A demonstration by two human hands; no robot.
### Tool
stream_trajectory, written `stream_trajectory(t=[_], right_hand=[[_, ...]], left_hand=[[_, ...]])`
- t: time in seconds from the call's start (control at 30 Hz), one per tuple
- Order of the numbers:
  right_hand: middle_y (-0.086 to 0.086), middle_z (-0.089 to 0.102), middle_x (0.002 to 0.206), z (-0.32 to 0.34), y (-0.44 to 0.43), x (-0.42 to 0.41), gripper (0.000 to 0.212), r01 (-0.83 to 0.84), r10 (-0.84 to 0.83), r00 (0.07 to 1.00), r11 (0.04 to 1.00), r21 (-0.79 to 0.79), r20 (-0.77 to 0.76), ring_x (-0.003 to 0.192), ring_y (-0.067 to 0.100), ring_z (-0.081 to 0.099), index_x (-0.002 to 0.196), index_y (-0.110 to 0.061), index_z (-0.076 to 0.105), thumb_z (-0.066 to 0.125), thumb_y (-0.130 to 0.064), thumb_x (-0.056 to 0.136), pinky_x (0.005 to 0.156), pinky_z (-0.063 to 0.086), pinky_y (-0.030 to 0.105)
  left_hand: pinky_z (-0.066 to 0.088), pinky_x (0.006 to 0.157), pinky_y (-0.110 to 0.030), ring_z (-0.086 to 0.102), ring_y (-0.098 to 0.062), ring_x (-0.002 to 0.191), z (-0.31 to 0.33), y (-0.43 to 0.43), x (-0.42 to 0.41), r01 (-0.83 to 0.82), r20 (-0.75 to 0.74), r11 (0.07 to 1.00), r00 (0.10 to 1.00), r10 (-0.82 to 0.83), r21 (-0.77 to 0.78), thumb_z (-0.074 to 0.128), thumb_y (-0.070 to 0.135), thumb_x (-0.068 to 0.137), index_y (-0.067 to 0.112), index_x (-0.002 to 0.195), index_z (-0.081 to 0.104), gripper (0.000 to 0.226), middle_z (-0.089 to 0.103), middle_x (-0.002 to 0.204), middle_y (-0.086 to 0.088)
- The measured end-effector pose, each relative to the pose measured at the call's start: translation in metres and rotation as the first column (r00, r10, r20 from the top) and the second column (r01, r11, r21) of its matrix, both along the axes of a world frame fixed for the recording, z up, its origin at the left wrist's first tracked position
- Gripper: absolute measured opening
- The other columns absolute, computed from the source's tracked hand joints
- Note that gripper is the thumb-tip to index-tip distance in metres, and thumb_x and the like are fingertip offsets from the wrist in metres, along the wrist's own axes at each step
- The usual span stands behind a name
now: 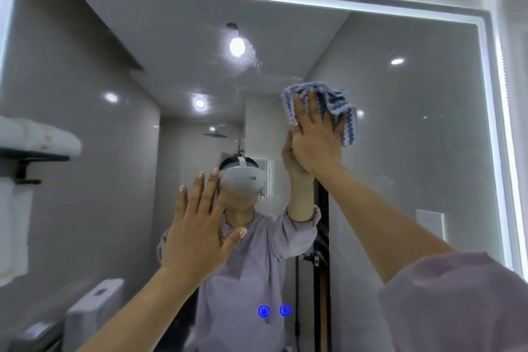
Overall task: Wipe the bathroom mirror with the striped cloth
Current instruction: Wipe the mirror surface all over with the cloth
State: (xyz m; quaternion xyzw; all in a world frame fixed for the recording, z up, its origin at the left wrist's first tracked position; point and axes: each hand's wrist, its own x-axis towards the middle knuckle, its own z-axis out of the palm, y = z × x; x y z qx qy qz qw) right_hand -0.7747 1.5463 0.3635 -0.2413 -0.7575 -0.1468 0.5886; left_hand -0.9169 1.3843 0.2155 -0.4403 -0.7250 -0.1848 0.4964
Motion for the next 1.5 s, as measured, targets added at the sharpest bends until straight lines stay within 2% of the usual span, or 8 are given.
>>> stream_trajectory(t=[0.13,0.3,0.47,0.67,0.8,1.0,1.27,1.5], right_hand=[[-0.008,-0.01,0.159,-0.02,-0.043,-0.038,0.059,-0.084,0.027,0.969,0.971,0.226,0.246,0.146,0.026,-0.014,0.148,-0.036,-0.008,0.028,-0.03,0.1,0.114,-0.017,0.052],[-0.013,-0.004,0.16,-0.032,-0.09,-0.084,0.051,-0.233,0.086,0.868,0.94,0.248,0.489,0.147,0.023,-0.013,0.149,-0.04,0.009,0.024,-0.033,0.101,0.108,-0.028,0.047],[-0.016,-0.006,0.159,-0.017,-0.085,-0.076,0.051,-0.213,0.053,0.866,0.939,0.271,0.497,0.147,0.019,-0.012,0.149,-0.042,0.004,0.024,-0.032,0.102,0.115,-0.019,0.047],[-0.012,-0.011,0.159,0.015,-0.04,-0.035,0.06,-0.056,-0.038,0.942,0.962,0.268,0.332,0.146,0.022,-0.016,0.149,-0.039,-0.004,0.028,-0.024,0.101,0.114,-0.019,0.051],[-0.003,-0.014,0.16,0.036,0.019,0.02,0.061,0.069,-0.105,0.968,0.985,0.159,0.23,0.146,0.025,-0.015,0.151,-0.03,-0.007,0.029,-0.022,0.102,0.114,-0.015,0.053],[-0.011,-0.009,0.16,0.046,0.022,0.016,0.05,-0.067,0.078,0.992,0.991,-0.113,0.095,0.147,0.019,-0.01,0.15,-0.039,0.0,0.019,-0.037,0.103,0.113,-0.016,0.046],[-0.012,-0.01,0.159,0.028,-0.063,-0.055,0.049,-0.165,-0.004,0.869,0.941,0.297,0.495,0.146,0.023,-0.016,0.149,-0.041,0.002,0.016,-0.044,0.102,0.112,-0.02,0.054],[-0.013,-0.006,0.16,0.038,-0.069,-0.067,0.048,-0.206,-0.139,0.796,0.853,0.479,0.59,0.146,0.024,-0.014,0.15,-0.04,0.004,0.015,-0.04,0.103,0.112,-0.02,0.048]], left_hand=[[0.013,0.117,-0.053,0.004,-0.032,0.146,0.0,0.0,0.0,-0.01,-0.004,1.0,1.0,0.01,-0.005,0.022,0.066,0.085,0.015,0.15,0.012,0.083,0.006,0.159,-0.012],[0.013,0.117,-0.05,0.01,-0.032,0.146,0.004,-0.001,0.004,-0.033,0.013,0.999,0.999,0.033,-0.012,0.017,0.067,0.086,0.01,0.149,0.016,0.086,0.015,0.157,-0.017],[-0.001,0.118,-0.047,-0.009,-0.029,0.146,0.002,0.0,0.0,-0.051,0.0,0.999,0.999,0.051,-0.018,0.011,0.07,0.084,0.016,0.149,-0.006,0.087,-0.006,0.159,-0.012],[0.004,0.119,-0.048,-0.006,-0.029,0.147,0.0,0.001,-0.003,-0.021,-0.001,1.0,1.0,0.021,-0.015,0.017,0.068,0.085,0.017,0.151,0.002,0.085,-0.004,0.159,-0.009],[0.006,0.119,-0.05,-0.004,-0.029,0.147,-0.001,0.001,-0.004,-0.001,0.001,1.0,1.0,0.001,-0.012,0.021,0.068,0.085,0.017,0.151,0.006,0.084,-0.001,0.16,-0.009],[0.007,0.119,-0.05,-0.005,-0.029,0.147,-0.001,0.001,-0.004,0.013,-0.001,1.0,1.0,-0.013,0.004,0.016,0.069,0.086,0.018,0.15,0.002,0.083,-0.004,0.159,-0.009],[0.009,0.117,-0.05,0.004,-0.031,0.147,-0.001,0.003,-0.004,0.007,-0.019,1.0,1.0,-0.007,0.01,0.016,0.069,0.087,0.016,0.151,0.01,0.083,0.004,0.159,-0.011],[0.003,0.116,-0.047,0.003,-0.03,0.147,-0.002,0.004,-0.006,-0.003,-0.019,1.0,1.0,0.003,0.01,0.02,0.069,0.086,0.018,0.151,0.008,0.083,0.003,0.16,-0.01]])
